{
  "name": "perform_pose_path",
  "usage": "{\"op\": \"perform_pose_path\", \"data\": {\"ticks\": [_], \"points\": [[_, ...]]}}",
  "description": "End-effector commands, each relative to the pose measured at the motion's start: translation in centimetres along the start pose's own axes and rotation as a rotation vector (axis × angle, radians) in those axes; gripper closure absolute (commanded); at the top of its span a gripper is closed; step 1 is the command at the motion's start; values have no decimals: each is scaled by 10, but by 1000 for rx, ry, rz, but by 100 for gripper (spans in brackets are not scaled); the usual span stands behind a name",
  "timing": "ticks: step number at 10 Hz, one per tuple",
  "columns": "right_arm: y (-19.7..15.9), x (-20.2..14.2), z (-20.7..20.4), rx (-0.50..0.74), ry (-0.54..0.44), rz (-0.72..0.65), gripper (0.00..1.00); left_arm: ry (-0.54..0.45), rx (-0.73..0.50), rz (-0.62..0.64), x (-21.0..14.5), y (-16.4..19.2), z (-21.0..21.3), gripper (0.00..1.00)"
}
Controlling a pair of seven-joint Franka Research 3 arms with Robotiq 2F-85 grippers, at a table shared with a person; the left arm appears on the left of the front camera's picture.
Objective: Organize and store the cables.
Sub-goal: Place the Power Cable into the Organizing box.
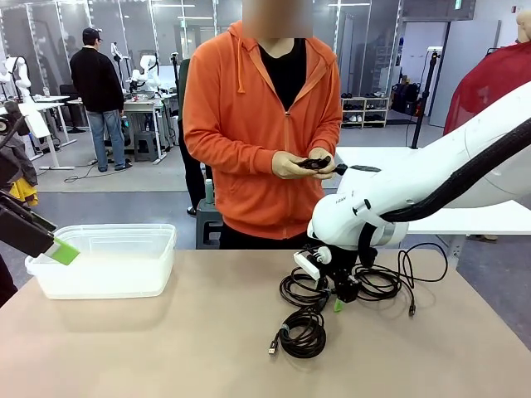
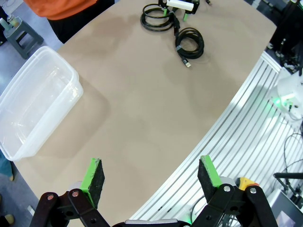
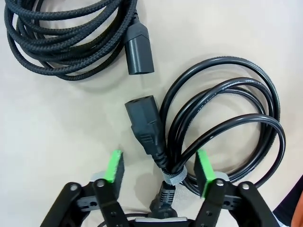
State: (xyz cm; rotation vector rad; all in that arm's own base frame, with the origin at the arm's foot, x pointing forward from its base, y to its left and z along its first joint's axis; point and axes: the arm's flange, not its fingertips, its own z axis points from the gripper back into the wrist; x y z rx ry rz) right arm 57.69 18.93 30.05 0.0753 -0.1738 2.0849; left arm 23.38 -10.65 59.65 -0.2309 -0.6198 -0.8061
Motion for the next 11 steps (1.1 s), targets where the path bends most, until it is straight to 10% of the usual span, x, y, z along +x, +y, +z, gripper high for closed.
{"op": "perform_pose_path", "data": {"ticks": [1,2,3,11], "points": [[-4,2,2,8,14,3,100,3,3,-5,0,1,-1,0],[-5,3,1,8,19,4,74,3,3,-5,0,1,-1,0],[-5,2,1,11,23,1,100,3,3,-5,0,1,-1,0],[1,20,48,11,23,-50,92,3,3,-5,0,1,-1,0]]}}
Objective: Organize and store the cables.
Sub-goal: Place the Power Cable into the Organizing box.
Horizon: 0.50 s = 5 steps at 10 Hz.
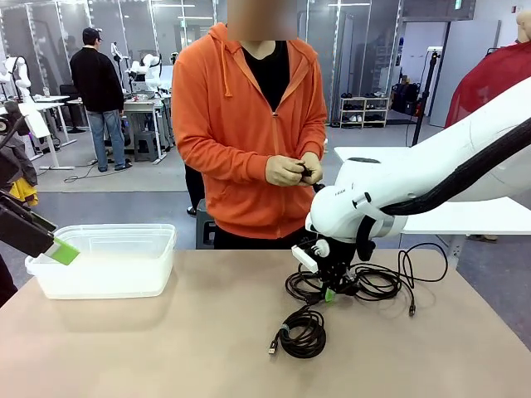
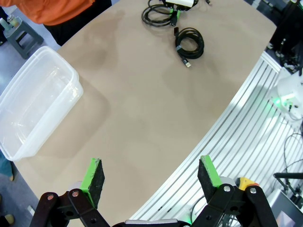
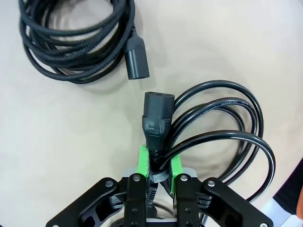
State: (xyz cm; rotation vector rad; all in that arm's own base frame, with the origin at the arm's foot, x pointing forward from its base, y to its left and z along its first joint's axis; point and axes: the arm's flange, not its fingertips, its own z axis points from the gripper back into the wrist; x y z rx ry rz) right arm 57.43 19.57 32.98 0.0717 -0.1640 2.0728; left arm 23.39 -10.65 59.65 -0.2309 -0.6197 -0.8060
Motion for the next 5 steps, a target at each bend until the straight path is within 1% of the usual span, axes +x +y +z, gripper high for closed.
{"op": "perform_pose_path", "data": {"ticks": [1,2,3,4,5], "points": [[12,18,35,-4,21,-66,92,3,3,-5,0,1,-1,0],[16,26,47,-11,27,-102,92,3,3,-5,0,1,-1,0],[19,32,57,-30,64,-150,92,3,3,-5,0,1,-1,0],[19,34,66,-19,87,-198,92,3,3,-5,0,1,-1,0],[19,40,73,-10,68,-259,92,3,3,-5,0,1,-1,0]]}}
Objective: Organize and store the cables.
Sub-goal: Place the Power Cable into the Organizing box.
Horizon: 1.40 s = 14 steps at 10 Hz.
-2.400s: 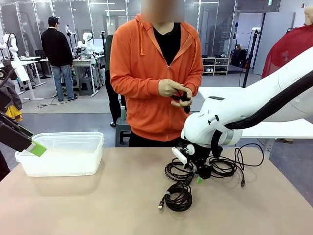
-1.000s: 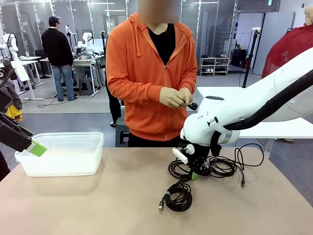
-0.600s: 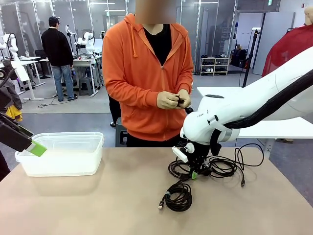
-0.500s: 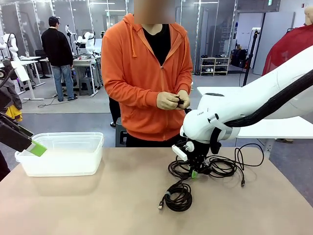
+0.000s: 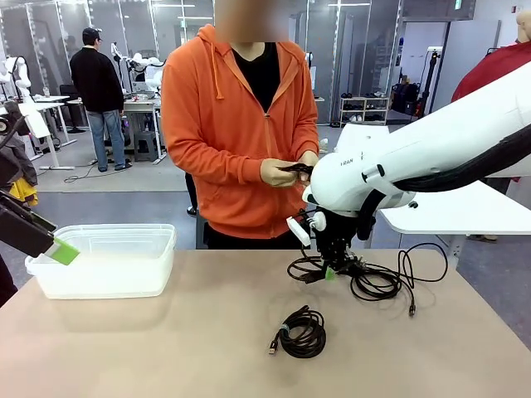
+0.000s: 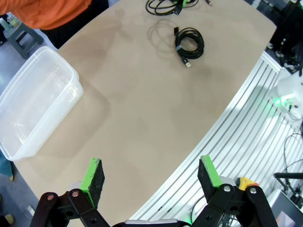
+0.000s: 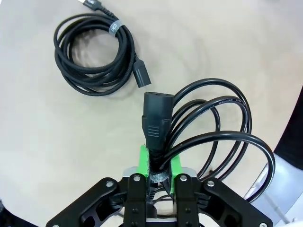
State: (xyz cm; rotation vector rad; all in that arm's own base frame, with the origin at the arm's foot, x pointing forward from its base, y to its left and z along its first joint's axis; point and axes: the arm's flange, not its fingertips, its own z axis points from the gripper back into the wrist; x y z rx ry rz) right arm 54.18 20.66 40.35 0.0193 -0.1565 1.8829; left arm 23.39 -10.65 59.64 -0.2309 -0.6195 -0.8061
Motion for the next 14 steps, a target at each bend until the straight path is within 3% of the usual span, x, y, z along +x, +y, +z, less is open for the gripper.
{"op": "perform_pose_path", "data": {"ticks": [1,4,7,9,11,14], "points": [[5,15,10,23,34,-113,92,3,4,-5,0,1,-1,0],[-1,61,33,8,51,-219,92,3,4,-5,0,1,-1,0],[-22,117,35,68,23,-261,92,3,4,-5,0,1,-1,0],[-30,157,16,82,41,-409,92,3,4,-5,0,1,-1,0],[-33,195,-1,44,51,-395,92,3,4,-5,0,1,-1,0],[-31,227,-41,114,36,-383,92,3,4,-5,0,1,-1,0]]}}
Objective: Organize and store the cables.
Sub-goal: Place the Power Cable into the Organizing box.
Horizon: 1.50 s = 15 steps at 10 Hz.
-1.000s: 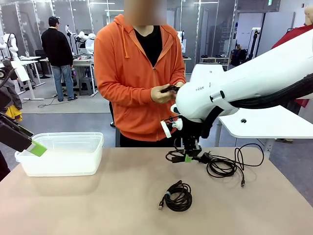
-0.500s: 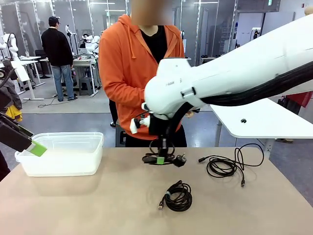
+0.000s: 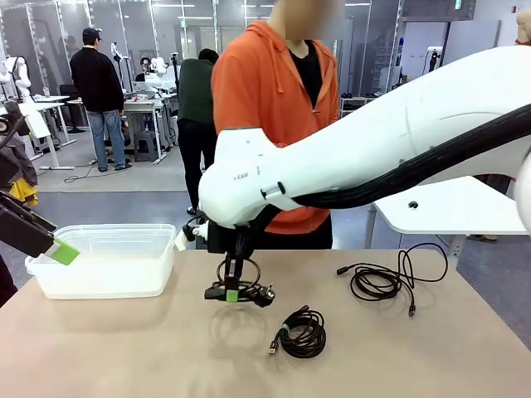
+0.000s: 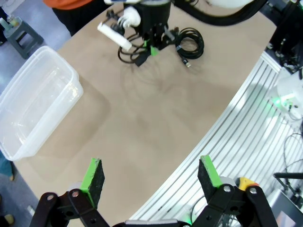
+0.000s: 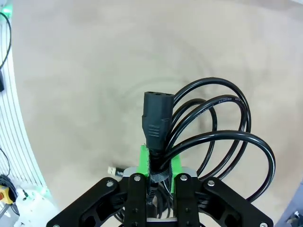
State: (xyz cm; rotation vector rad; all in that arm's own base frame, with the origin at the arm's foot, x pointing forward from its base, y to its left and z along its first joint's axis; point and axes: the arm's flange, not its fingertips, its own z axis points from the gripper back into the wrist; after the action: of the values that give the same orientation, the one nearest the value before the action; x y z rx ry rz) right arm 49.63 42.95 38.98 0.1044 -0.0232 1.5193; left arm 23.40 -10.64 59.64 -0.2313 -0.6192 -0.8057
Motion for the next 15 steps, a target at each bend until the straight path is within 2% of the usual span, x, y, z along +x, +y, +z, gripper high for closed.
{"op": "perform_pose_path", "data": {"ticks": [1,2,6,7,8,9,10,11,15], "points": [[-6,8,-15,2,1,-12,92,3,4,-5,0,1,-1,0],[-3,11,-23,7,-25,-12,92,3,4,-5,0,1,-1,0],[11,20,-48,73,-10,-13,92,3,4,-5,0,1,-1,0],[11,15,-50,92,-4,-17,61,3,4,-5,0,1,-1,0],[12,14,-52,89,1,-17,52,3,4,-5,0,1,-1,0],[13,13,-53,89,-2,-19,31,3,4,-5,0,1,-1,0],[13,10,-48,89,-6,-20,22,3,4,-5,0,1,-1,0],[14,6,-42,91,-10,-21,1,3,4,-5,0,1,-1,0],[18,-13,-26,96,-51,-43,0,3,4,-5,0,1,-1,0]]}}
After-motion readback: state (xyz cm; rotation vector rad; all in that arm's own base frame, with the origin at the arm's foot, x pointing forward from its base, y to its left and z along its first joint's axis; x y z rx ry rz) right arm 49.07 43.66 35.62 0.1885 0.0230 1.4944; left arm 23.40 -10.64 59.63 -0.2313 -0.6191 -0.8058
